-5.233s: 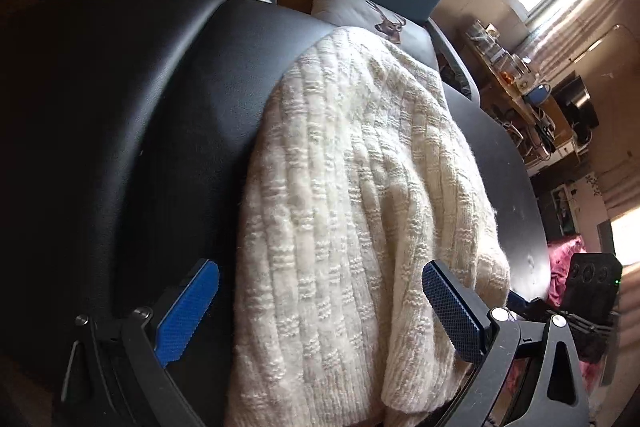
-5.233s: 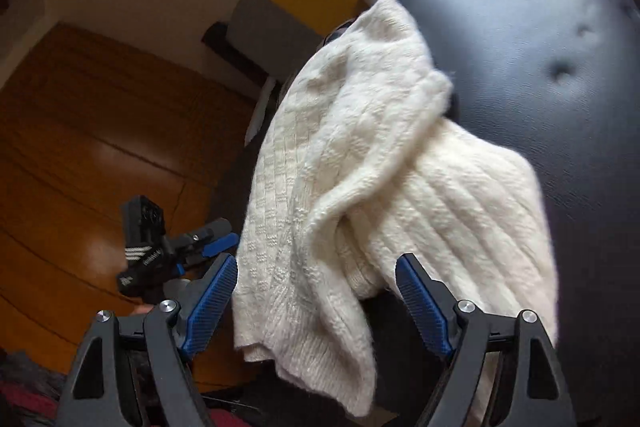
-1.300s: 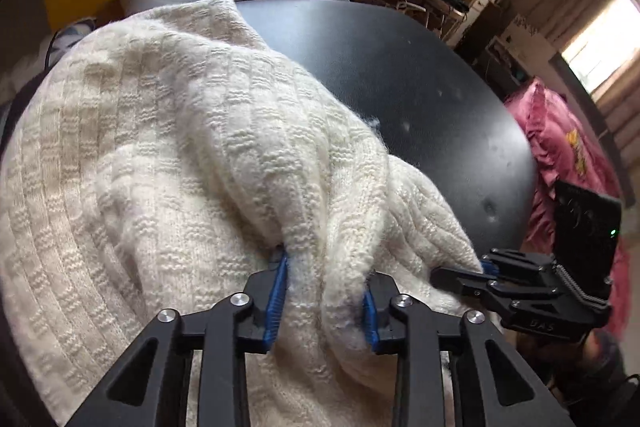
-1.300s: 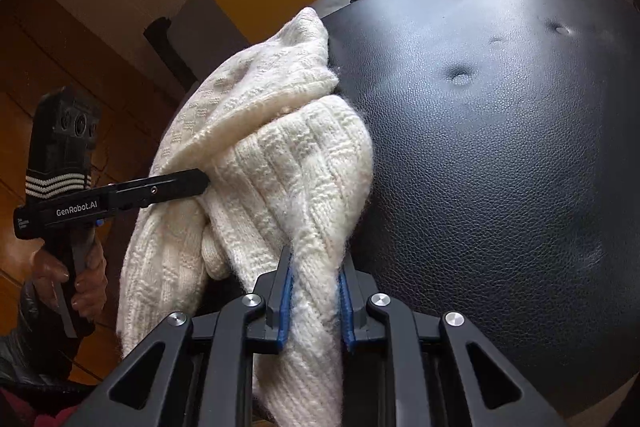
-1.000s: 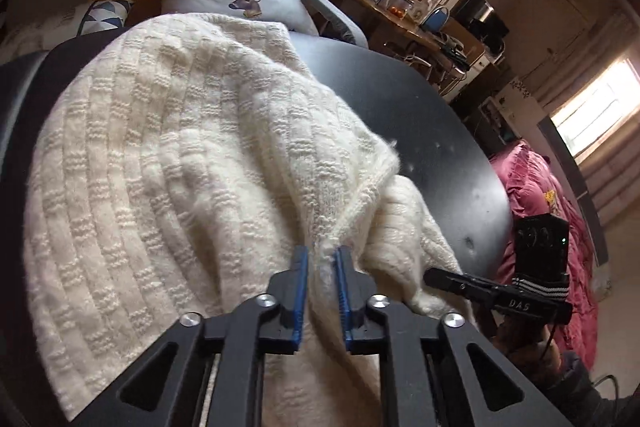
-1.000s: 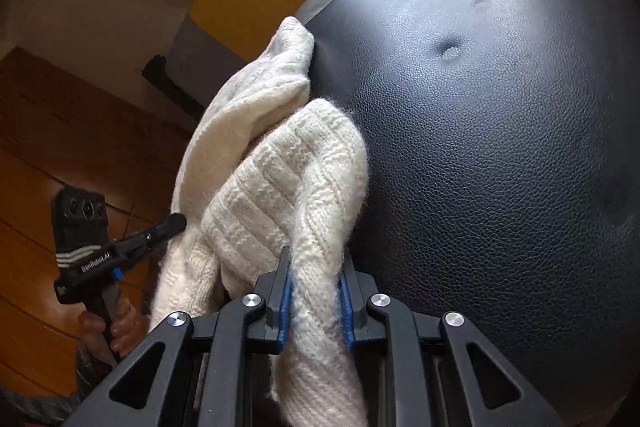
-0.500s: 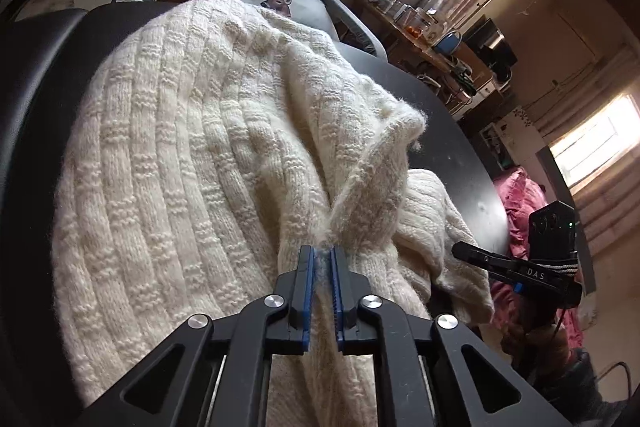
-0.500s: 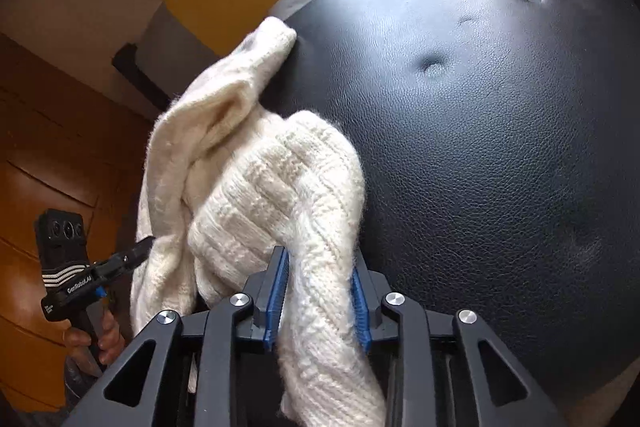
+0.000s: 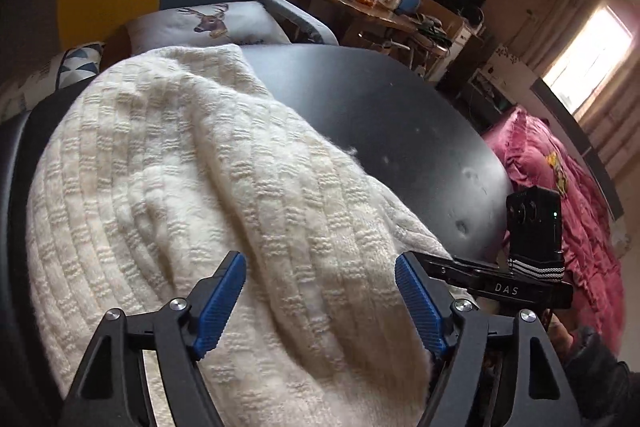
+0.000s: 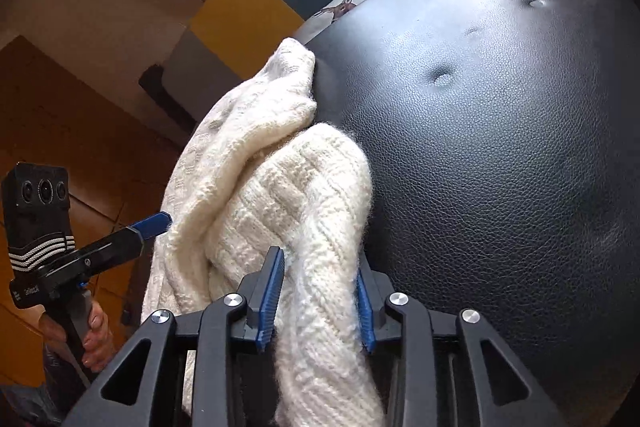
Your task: Fold clothes
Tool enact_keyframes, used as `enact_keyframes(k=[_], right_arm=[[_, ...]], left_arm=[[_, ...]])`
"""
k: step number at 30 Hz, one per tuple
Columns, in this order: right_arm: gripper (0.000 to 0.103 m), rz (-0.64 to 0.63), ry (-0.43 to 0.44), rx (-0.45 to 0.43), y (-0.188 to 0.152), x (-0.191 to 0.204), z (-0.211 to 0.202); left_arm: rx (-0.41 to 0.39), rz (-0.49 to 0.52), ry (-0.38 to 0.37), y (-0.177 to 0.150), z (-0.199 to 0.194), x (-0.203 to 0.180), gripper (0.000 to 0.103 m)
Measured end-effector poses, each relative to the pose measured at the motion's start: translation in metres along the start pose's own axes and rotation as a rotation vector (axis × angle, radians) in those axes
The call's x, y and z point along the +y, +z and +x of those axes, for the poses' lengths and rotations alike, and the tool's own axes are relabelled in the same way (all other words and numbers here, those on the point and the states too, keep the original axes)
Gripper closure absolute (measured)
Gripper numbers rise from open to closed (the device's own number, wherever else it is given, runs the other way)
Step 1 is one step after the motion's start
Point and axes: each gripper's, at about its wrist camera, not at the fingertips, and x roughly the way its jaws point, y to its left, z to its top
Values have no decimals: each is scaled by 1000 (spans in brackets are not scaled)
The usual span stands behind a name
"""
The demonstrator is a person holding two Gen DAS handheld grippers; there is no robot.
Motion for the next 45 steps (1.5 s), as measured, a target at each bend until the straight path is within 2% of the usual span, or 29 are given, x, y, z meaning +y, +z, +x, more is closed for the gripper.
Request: enact_keyframes(k=[8, 10, 11, 12, 14, 16, 19, 21, 23, 25, 28, 31, 33, 34, 36, 37, 41, 42, 45], right_arm=[[70, -19, 5, 0, 2, 4, 2], [70, -61, -9, -10, -1, 8, 2], [70, -84, -14, -9, -2, 10, 2], [70, -102, -16, -6, -3, 13, 2], [72, -95, -16, 0, -3, 11, 0], [79, -64, -12, 7, -2, 7, -3], [87, 46, 59, 2, 0, -5, -5], [88, 132, 136, -6, 2, -14, -7], [88, 207, 248, -31, 6, -16, -10], [88, 230, 343, -58, 16, -6, -12], [88, 185, 463, -80, 40, 29, -13], [88, 37, 517, -40, 63, 92, 11], [88, -97, 506, 15, 67, 139, 38], [88, -164, 480, 46, 58, 156, 47], [88, -297, 426, 106, 41, 190, 66], [88, -354, 398, 133, 32, 204, 76], [85, -452, 301, 200, -10, 220, 108], [85, -477, 276, 206, -18, 221, 113], [82, -554, 231, 213, -36, 228, 119]], left_arm=[[130, 121, 92, 5, 44, -39, 25], [147, 129, 128, 3, 53, -40, 40], [143, 105, 120, 2, 53, -35, 59], [138, 68, 104, 2, 52, -27, 72], [102, -49, 32, 2, 41, -5, 86], [42, -162, -16, -1, 24, 20, 93], [-70, -267, -40, -12, -8, 51, 93], [-125, -300, -18, -24, -27, 67, 93], [-155, -334, 14, -37, -39, 83, 93], [-136, -386, 46, -50, -40, 101, 93], [-93, -440, 85, -63, -29, 123, 93], [-88, -486, 50, -75, -33, 133, 92], [-118, -503, 41, -78, -47, 137, 83], [-136, -503, 50, -78, -57, 139, 79], [-183, -498, 72, -77, -81, 144, 62], [-207, -487, 84, -76, -95, 146, 58], [-251, -412, 65, -66, -131, 149, 45], [-250, -400, 48, -63, -133, 148, 38], [-219, -385, -6, -50, -127, 145, 29]])
